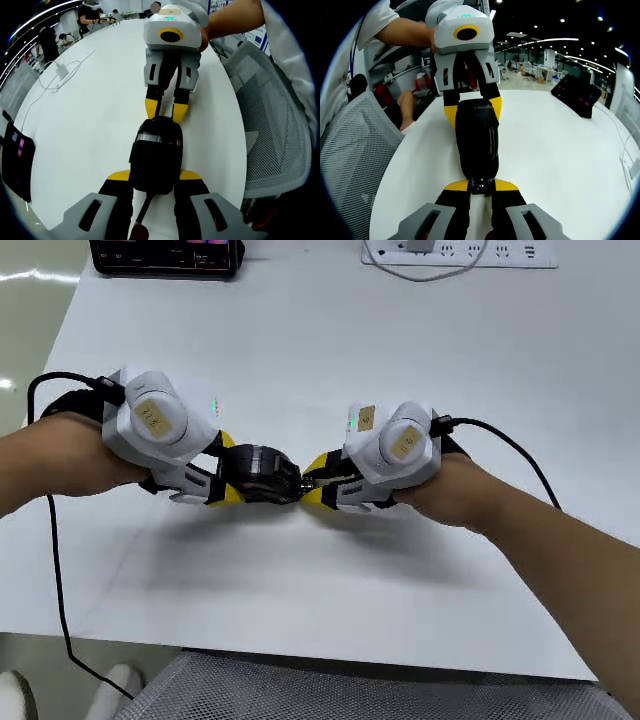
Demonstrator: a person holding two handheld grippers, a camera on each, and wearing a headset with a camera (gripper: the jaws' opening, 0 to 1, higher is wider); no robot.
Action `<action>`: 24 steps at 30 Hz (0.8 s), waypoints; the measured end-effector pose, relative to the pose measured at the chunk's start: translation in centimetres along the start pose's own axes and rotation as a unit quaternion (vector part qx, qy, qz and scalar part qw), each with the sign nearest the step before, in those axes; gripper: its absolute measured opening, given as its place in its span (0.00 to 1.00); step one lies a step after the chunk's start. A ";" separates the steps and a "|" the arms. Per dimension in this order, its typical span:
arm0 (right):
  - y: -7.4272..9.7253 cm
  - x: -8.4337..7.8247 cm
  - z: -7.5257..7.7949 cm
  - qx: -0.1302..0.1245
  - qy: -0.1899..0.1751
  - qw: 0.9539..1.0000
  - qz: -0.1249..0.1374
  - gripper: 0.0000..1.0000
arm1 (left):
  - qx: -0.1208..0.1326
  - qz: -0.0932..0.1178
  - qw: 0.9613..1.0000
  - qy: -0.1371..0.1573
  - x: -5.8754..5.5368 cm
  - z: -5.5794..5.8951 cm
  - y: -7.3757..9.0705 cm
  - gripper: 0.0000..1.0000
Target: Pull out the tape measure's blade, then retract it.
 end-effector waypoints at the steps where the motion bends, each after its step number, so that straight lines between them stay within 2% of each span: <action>1: 0.0 0.0 0.0 -0.001 -0.002 1.000 0.001 0.12 | 0.000 -0.001 1.000 -0.003 0.0 0.0 0.0 0.26; 24: 0.5 -0.2 -0.3 0.004 -0.006 1.000 0.002 0.10 | 0.000 -0.001 1.000 -0.010 -0.1 0.0 0.0 0.25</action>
Point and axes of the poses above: the centre of the closed fingertips' face, and the gripper's own axes: y roughly backward along the fingers, z roughly to its right, x roughly out of its top, the point moved 8 cm from there along y, roughly backward along the fingers, and after that the axes turned 3 degrees about -x, right-handed, at the moved point
